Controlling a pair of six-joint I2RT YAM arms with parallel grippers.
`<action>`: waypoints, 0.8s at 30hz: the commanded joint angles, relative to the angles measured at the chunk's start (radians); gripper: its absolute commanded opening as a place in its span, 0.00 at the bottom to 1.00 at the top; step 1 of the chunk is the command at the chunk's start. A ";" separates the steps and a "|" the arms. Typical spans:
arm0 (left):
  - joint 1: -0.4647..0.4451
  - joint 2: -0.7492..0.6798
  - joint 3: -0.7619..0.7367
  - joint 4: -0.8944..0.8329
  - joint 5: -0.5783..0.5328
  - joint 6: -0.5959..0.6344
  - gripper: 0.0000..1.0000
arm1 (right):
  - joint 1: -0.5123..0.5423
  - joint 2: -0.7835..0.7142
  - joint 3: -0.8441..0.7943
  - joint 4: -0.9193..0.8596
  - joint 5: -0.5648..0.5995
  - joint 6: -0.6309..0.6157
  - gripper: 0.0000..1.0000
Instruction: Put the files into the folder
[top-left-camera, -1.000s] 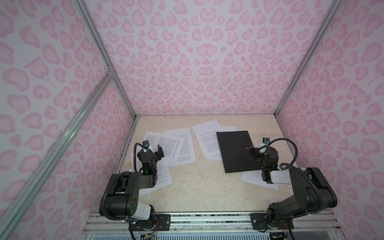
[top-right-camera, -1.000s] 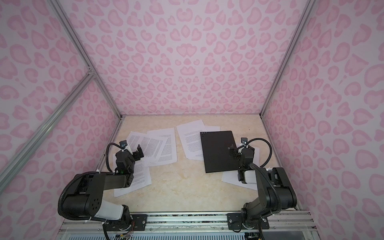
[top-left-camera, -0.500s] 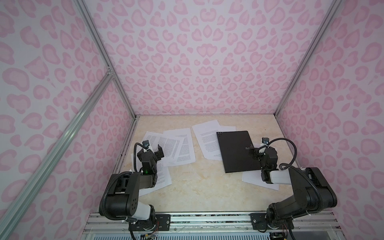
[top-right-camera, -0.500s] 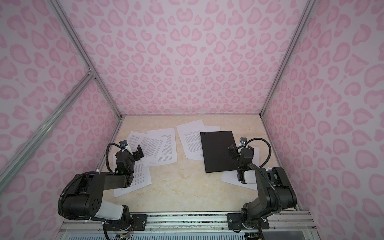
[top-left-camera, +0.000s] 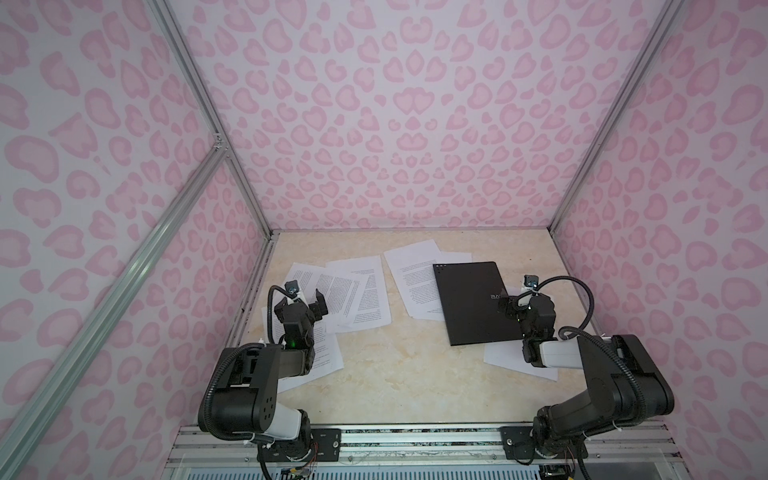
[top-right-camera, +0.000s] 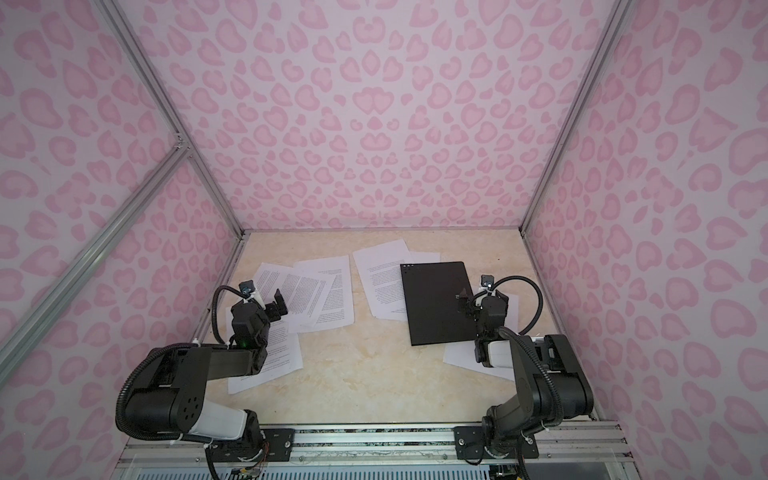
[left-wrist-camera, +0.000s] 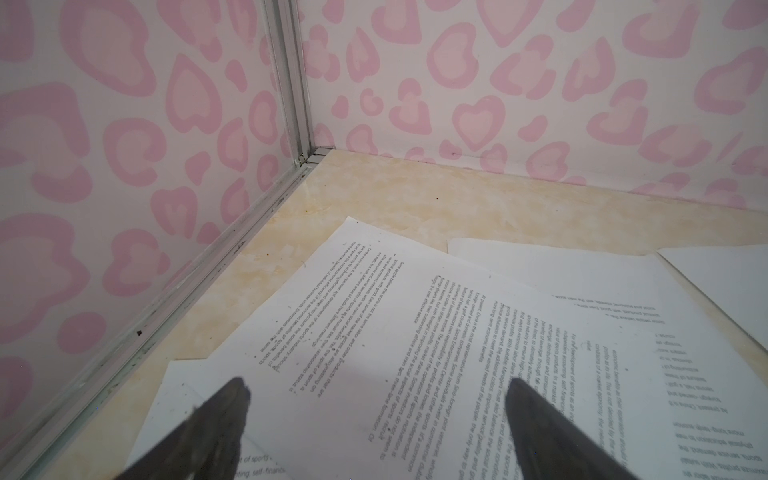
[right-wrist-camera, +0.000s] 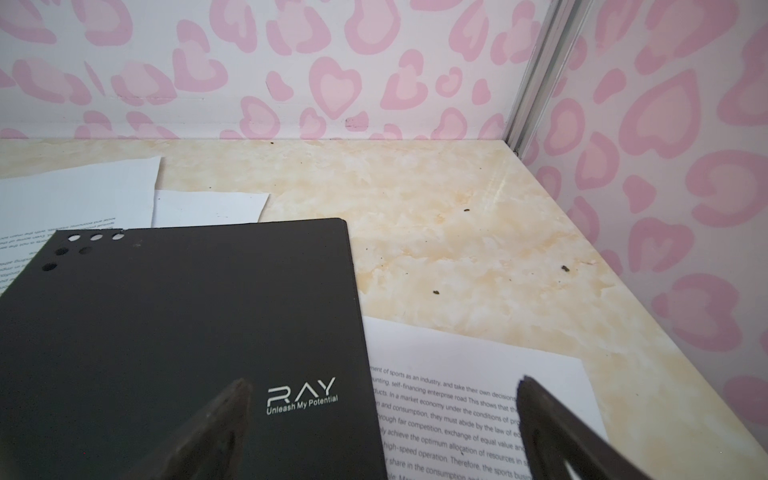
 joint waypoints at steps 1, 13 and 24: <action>0.000 -0.008 0.000 0.028 0.001 0.007 0.97 | 0.001 0.002 -0.005 0.016 0.012 -0.009 0.99; 0.002 -0.008 0.001 0.026 0.002 0.007 0.97 | -0.003 0.002 0.002 0.004 0.023 0.002 0.99; -0.090 -0.332 0.348 -0.864 -0.030 -0.258 0.97 | 0.084 -0.309 0.309 -0.777 0.343 0.280 1.00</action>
